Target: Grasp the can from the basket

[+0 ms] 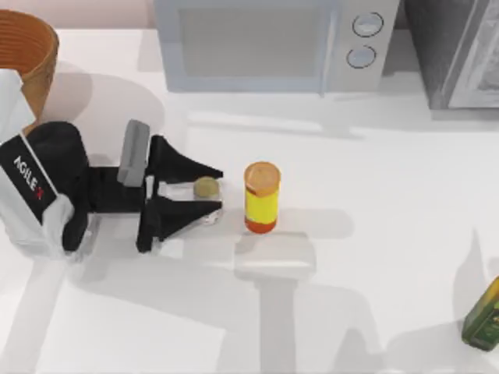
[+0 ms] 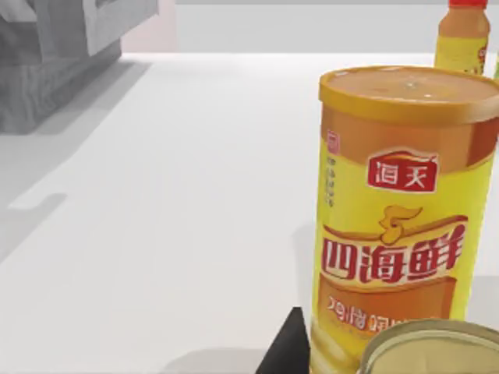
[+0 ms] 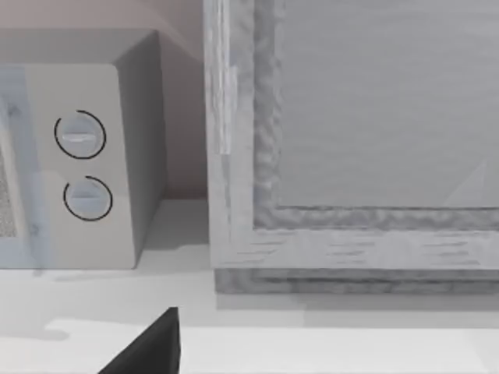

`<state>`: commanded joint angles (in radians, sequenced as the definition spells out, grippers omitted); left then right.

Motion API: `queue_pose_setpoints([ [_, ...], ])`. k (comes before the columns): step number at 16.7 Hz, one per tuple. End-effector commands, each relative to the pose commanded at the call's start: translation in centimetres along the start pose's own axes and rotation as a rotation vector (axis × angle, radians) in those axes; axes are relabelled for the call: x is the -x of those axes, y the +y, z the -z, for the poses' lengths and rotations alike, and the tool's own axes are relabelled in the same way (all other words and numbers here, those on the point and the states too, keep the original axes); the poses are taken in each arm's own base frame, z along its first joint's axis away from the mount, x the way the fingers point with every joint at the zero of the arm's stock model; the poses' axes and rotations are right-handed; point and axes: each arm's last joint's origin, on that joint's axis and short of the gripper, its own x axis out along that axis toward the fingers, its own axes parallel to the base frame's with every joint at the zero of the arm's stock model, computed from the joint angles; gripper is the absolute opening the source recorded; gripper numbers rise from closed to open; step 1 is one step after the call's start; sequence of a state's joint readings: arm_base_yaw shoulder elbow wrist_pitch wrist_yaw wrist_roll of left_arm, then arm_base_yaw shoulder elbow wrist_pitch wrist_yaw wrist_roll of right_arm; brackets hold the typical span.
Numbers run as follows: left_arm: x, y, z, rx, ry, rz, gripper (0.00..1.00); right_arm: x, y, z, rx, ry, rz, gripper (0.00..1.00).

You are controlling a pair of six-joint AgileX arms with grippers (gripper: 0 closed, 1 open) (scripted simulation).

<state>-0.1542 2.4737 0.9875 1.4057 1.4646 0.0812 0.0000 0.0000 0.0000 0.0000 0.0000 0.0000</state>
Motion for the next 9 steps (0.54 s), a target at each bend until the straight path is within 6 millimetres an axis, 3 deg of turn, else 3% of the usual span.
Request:
queue_pose_setpoints([
  [3, 0.00, 0.00, 0.00, 0.000, 0.000, 0.000, 0.98, 0.00, 0.00, 0.00, 0.000, 0.000, 0.000, 1.00],
  [9, 0.00, 0.00, 0.00, 0.000, 0.000, 0.000, 1.00, 0.00, 0.00, 0.00, 0.000, 0.000, 0.000, 1.00],
])
